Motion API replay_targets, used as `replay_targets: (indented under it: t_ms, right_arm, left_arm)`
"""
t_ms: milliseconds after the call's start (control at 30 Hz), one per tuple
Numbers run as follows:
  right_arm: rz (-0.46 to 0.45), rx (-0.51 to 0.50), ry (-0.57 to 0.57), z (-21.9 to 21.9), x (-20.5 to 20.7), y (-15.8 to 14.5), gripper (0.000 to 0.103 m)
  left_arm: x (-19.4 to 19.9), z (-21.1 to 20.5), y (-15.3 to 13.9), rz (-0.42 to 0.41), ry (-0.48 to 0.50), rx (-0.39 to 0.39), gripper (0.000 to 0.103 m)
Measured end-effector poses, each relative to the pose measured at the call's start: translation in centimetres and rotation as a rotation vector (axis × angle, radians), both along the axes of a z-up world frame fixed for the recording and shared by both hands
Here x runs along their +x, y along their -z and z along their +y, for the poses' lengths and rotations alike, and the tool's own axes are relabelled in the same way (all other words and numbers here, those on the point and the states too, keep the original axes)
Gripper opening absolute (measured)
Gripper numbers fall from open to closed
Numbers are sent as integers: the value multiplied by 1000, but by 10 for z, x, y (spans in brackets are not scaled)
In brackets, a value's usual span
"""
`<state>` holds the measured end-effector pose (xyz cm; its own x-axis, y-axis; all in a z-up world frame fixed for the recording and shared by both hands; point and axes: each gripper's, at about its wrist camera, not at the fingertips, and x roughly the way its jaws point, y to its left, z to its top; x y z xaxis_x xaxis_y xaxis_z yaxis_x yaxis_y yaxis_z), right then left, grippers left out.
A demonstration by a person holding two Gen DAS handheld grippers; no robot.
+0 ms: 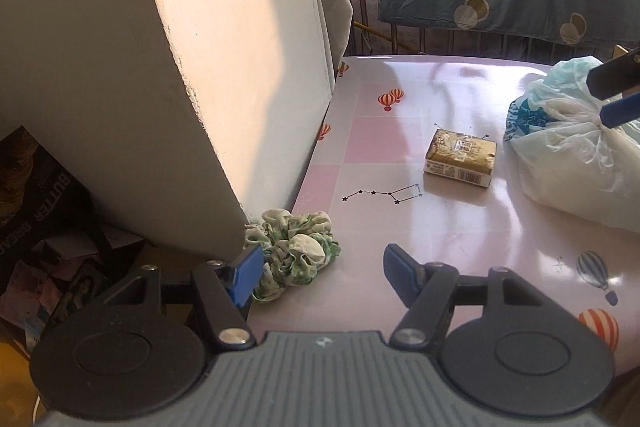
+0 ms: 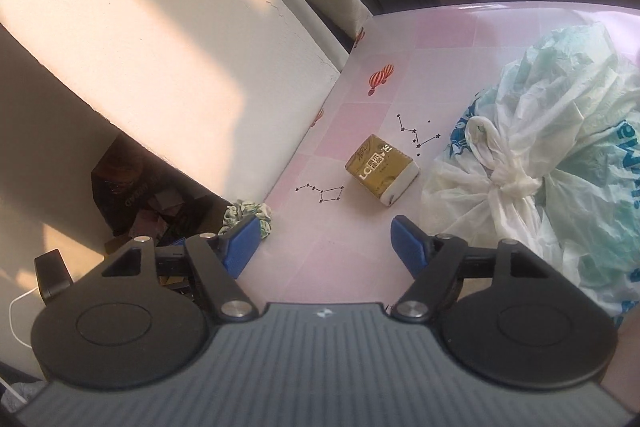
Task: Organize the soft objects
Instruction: 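Grasp the gold tissue pack with the right gripper while the left gripper grasps the green scrunchie, then carry the tissue pack and scrunchie into the cardboard box and release both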
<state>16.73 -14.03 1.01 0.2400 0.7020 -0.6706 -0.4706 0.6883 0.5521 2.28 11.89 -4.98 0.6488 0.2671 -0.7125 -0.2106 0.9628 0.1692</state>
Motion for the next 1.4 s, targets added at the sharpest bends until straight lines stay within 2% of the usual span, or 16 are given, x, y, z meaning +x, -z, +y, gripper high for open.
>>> replay_targets:
  t_ms: [167, 467, 600, 700, 833, 1033, 1167, 1400]
  right_arm:
    - [-67, -93, -78, 49, 32, 15, 77]
    - [-224, -291, -256, 134, 66, 64, 81]
    - [-249, -368, -288, 153, 76, 86, 81]
    - [-237, -388, -290, 157, 79, 101, 81]
    - [-254, -413, -278, 158, 79, 108, 80]
    - [-273, -451, -267, 157, 78, 113, 76]
    - [-217, -458, -231, 151, 84, 124, 62]
    - [-123, -355, -148, 129, 88, 116, 55]
  left_arm:
    - [21, 5, 19, 39, 30, 26, 63]
    - [43, 18, 44, 111, 20, -24, 46]
    - [46, 21, 47, 132, 2, -31, 32]
    - [48, 25, 49, 139, -20, -50, 17]
    - [47, 27, 48, 125, -32, -80, 9]
    - [43, 22, 41, 81, -3, -182, 7]
    - [40, 18, 38, 61, 12, -223, 7]
    - [35, 20, 31, 24, 8, -279, 6]
